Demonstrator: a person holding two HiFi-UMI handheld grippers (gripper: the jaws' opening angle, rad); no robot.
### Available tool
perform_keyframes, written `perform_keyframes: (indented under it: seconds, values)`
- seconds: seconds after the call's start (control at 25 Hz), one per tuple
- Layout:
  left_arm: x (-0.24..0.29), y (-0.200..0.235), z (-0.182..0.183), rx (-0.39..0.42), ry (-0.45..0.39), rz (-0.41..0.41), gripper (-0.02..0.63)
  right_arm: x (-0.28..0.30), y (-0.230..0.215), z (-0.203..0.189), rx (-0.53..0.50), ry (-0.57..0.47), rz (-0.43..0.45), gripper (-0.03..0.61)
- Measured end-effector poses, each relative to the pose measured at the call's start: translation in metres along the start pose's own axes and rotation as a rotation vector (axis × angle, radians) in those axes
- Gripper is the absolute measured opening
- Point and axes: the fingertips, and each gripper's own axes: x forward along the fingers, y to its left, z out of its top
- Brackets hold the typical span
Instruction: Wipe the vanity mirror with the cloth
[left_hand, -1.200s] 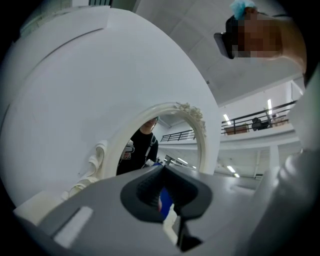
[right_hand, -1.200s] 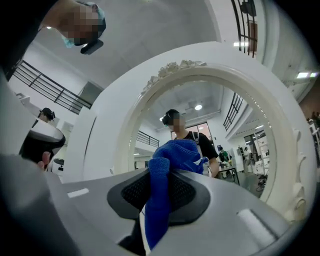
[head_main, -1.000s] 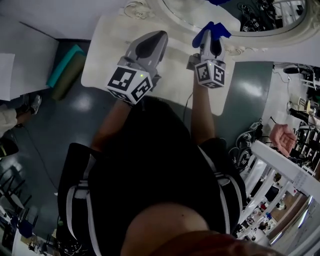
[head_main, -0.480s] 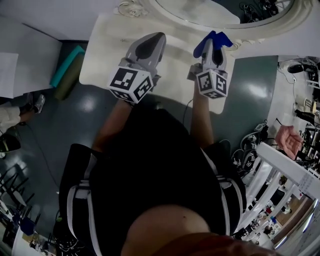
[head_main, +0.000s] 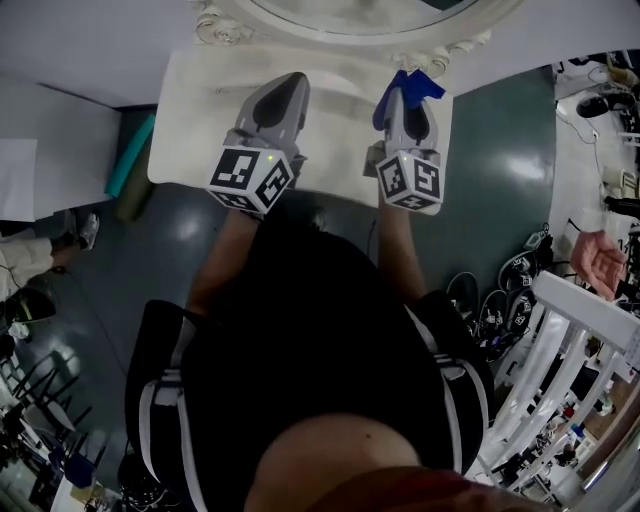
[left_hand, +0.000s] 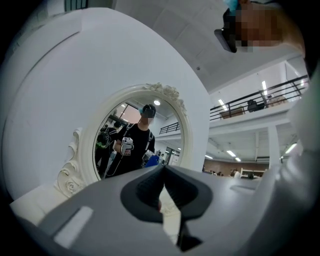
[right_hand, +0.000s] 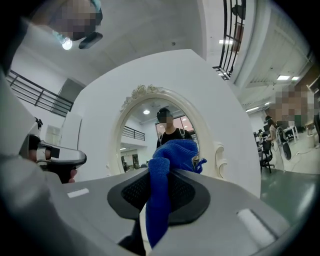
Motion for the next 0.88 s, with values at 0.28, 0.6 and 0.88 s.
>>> perform_keyframes:
  seconds: [0.28,0.6,0.88]
  values:
    - [0.000,-0.025,-0.011,0.023,0.018,0.001,0.012,-0.023,-0.021,-0.003,0.036,0.013,-0.010,0.074]
    - [-0.004,-0.043,-0.027,0.040,0.043,-0.017,0.011,-0.037,-0.019,-0.004,0.025,0.004,0.017,0.074]
    - [-0.005,-0.041,-0.023,0.047,0.035,-0.009,0.012,-0.036,-0.012,0.001,0.019,-0.008,0.042,0.074]
